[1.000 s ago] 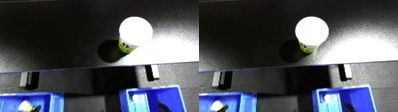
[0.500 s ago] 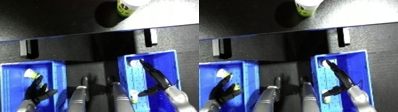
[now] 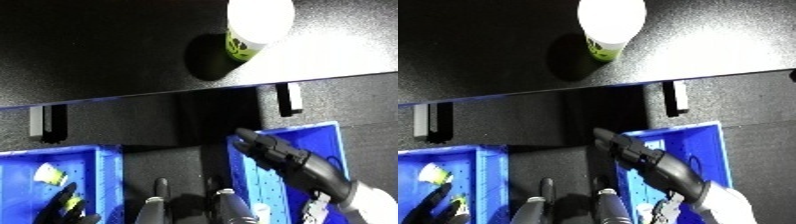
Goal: Pick up the object and place it into the box
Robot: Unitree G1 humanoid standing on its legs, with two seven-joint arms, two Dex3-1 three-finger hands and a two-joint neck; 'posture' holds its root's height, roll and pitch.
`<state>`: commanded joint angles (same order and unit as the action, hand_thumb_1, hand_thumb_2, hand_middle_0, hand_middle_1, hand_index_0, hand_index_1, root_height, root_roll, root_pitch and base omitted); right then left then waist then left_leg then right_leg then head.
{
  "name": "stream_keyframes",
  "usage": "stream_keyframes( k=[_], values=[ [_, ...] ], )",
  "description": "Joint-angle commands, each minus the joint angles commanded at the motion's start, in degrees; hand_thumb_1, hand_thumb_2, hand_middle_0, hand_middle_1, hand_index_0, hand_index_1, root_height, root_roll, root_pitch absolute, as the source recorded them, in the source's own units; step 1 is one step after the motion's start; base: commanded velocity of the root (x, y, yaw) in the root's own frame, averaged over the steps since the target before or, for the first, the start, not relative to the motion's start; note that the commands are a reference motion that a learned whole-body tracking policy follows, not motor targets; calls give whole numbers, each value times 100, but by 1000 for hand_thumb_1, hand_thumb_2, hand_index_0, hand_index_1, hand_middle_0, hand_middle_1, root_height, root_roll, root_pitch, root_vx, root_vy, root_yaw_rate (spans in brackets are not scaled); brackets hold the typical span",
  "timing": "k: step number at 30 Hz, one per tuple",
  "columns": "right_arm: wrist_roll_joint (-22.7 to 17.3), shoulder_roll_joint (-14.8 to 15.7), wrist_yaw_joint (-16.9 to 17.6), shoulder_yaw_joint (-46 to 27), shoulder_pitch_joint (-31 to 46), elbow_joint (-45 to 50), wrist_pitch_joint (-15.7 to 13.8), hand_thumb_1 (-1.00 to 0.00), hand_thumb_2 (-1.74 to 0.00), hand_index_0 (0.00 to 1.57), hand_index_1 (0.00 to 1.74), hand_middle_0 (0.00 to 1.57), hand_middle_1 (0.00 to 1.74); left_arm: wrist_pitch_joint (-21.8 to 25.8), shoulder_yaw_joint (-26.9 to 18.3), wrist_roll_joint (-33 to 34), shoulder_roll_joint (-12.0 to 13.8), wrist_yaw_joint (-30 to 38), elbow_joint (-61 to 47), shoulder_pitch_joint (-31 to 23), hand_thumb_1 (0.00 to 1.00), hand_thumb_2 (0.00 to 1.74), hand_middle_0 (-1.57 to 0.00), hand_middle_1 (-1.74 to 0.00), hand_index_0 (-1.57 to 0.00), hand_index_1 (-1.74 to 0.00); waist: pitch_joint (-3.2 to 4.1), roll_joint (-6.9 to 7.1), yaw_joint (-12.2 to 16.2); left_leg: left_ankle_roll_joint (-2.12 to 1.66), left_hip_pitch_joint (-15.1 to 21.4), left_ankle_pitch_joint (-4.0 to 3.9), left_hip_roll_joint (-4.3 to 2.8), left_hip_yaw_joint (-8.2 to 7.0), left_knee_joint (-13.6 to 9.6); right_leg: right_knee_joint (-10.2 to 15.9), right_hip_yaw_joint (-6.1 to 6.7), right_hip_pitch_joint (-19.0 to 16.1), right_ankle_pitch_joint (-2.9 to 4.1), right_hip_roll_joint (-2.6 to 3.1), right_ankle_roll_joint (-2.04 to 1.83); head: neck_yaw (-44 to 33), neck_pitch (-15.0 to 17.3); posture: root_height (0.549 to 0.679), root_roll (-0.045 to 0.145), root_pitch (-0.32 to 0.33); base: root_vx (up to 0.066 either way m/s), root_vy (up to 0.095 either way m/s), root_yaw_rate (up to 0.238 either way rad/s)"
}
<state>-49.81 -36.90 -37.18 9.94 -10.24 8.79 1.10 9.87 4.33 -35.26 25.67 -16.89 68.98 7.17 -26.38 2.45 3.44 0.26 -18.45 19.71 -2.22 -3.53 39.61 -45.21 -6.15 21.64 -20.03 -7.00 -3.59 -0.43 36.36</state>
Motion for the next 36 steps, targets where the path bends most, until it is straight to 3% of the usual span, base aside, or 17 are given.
stream_keyframes(
  k=[5,8,12,15,20,26,30,36],
  values=[
    [-487,50,177,-563,-159,492,-420,0,0,0,0,0,0,41,-63,69,-34,-46,73,-52,0,0,0,0,0,0,76,-1,36,-11,-75,47,-33,-56,101,-41,7,44,-18,19,30,105,-385,633,15,-31,17,-1,-25],
    [-598,200,558,-898,-293,701,-895,0,0,0,0,0,0,22,-79,102,-83,-29,58,-72,0,0,0,0,0,0,96,-21,63,-8,-117,83,-37,-65,163,-79,14,68,-35,29,52,200,-615,632,17,-30,21,10,-4],
    [-68,369,1492,-1351,-469,721,-1665,0,0,0,0,0,0,-79,-47,107,-177,58,-93,-88,0,0,0,0,0,0,90,-76,85,1,-178,127,-31,-71,265,-141,37,106,-56,43,87,272,-765,630,21,-30,17,29,-12],
    [439,324,2183,-1498,-605,600,-1911,0,0,0,0,0,0,-156,11,71,-247,158,-237,-107,0,0,0,0,0,0,68,-112,80,16,-196,140,-11,-67,306,-146,57,115,-51,58,113,294,-812,630,23,-31,11,27,-23],
    [1112,175,3328,-1351,-1000,476,-1615,0,0,0,0,0,0,-251,140,24,-330,281,-471,-163,0,0,0,0,0,0,9,-171,15,49,-177,134,39,-45,318,-134,69,94,-32,60,157,467,-859,630,25,-39,20,6,18],
    [1327,6,4161,-1025,-1424,59,-956,0,0,0,0,0,0,-305,223,-30,-358,320,-546,-202,0,0,0,0,0,0,-20,-227,-71,50,-163,112,106,-7,306,-98,79,58,-30,51,205,789,-793,631,31,-43,13,16,33],
    [1361,-38,4407,-805,-1717,-343,-587,0,0,0,0,0,0,-361,249,-31,-366,354,-551,-197,0,0,0,0,0,0,-15,-257,-141,61,-156,135,142,24,344,-130,68,40,-57,27,238,1073,-710,631,35,-49,23,19,47],
    [1166,-215,4417,-419,-2266,-1294,-69,0,0,0,0,0,0,-442,349,5,-333,391,-561,-164,0,0,0,0,0,0,-14,-322,-295,85,-127,140,225,57,327,-131,17,-3,-72,-26,275,1551,-705,631,38,-55,7,3,93]
  ],
)
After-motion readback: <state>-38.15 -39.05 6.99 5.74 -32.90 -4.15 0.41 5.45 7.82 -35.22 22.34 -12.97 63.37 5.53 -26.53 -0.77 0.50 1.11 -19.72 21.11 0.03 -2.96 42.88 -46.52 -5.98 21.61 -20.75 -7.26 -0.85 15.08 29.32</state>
